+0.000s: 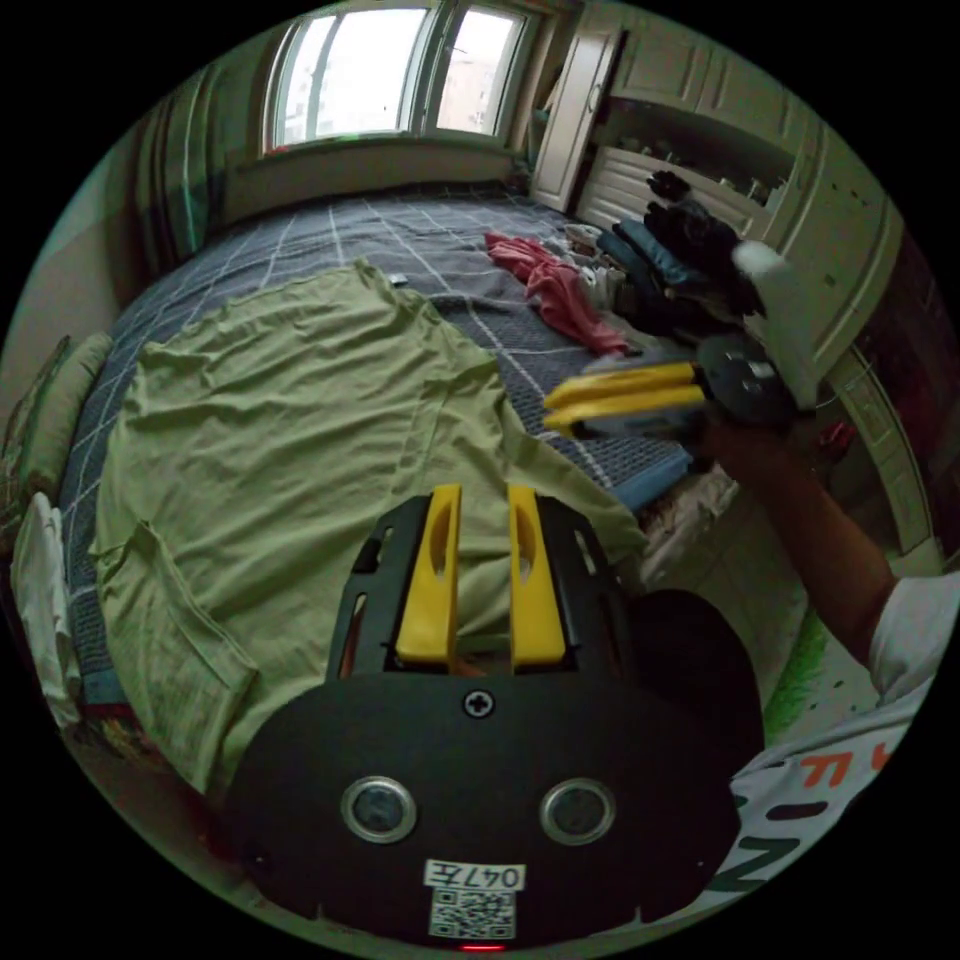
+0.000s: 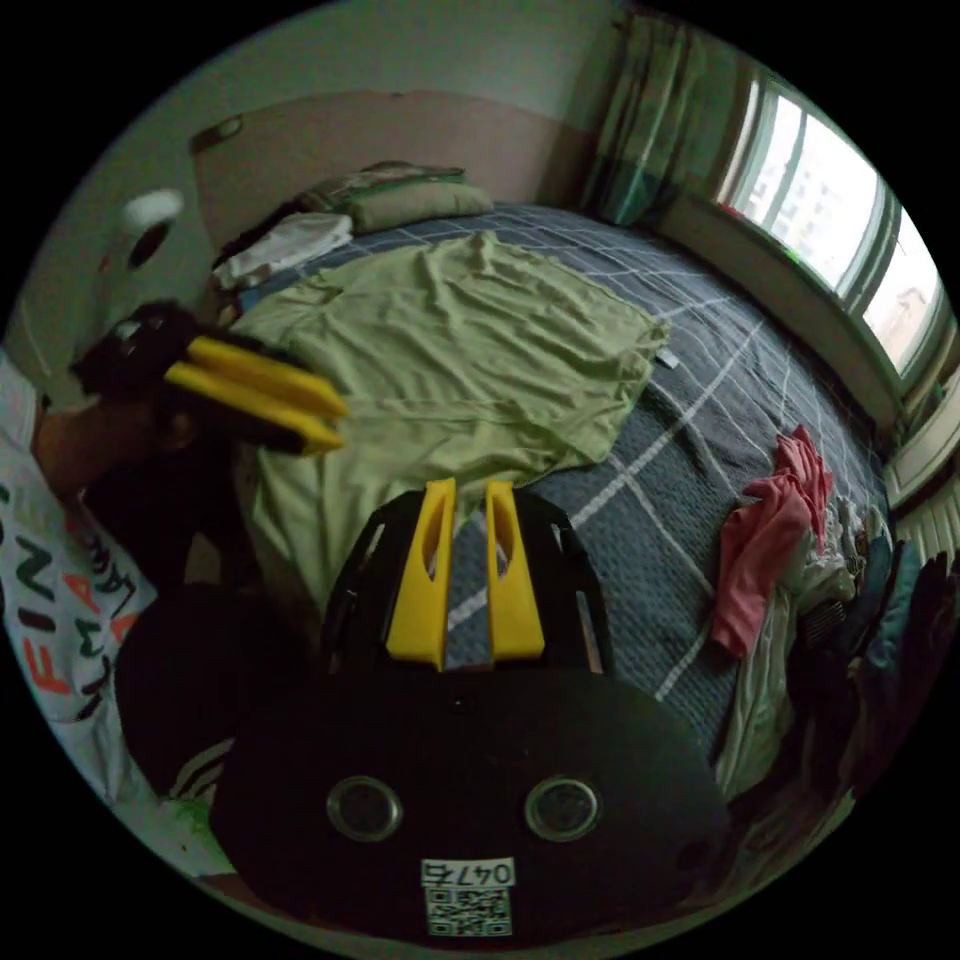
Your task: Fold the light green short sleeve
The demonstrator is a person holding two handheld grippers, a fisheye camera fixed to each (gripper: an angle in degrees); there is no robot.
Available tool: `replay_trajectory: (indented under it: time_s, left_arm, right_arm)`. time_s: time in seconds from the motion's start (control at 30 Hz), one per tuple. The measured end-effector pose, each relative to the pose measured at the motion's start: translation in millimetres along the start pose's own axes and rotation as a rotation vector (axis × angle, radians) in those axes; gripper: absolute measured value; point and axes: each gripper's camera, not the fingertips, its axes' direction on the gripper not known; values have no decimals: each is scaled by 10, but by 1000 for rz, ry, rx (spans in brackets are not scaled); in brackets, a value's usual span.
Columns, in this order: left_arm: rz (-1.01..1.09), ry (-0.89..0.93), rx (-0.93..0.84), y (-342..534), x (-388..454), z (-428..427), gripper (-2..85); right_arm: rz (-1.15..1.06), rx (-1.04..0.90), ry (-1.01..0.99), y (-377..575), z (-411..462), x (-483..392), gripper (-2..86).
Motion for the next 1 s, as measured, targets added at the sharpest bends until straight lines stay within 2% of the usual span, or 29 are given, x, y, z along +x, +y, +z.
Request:
replay_trajectory:
  time_s: [0.1,0.2,0.3,0.37,0.43,0.63,0.7,0.73,0.83,0.9,1.0]
  left_arm:
    - [-14,47,-125,22,-99,-60,83]
    - [-15,72,-124,119,-138,-331,84]
    - [6,73,-60,212,-193,-812,86]
    - [-19,55,-21,306,-327,-1179,86]
    - [-93,0,6,484,-624,-1675,89]
    - [-344,-214,-14,972,-1504,-2690,95]
    - [-394,-230,-44,1035,-1723,-2859,101]
    - [-415,-244,-57,1059,-1841,-2965,105]
    - [-454,-248,-50,1068,-2106,-3302,109]
    - [-472,-239,-13,1029,-2284,-3548,110]
    - [-491,-199,23,888,-2607,-3936,111]
  right_arm:
    - [-42,-157,41,74,202,-389,11]
    - [110,-102,-55,183,84,-420,11]
    - [96,3,-12,112,-177,-715,10]
    - [78,-9,-34,56,-171,-892,10]
    - [58,-118,-33,32,-15,-1032,11]
    - [81,17,13,-102,-333,-1544,9]
    - [52,-144,-31,-169,-133,-1751,11]
    - [59,-159,-35,-172,-111,-1793,11]
    - [115,-83,-17,-344,-393,-2028,15]
    - [19,70,-3,-727,-753,-2466,18]
    - [-176,192,-58,-1400,-925,-3250,23]
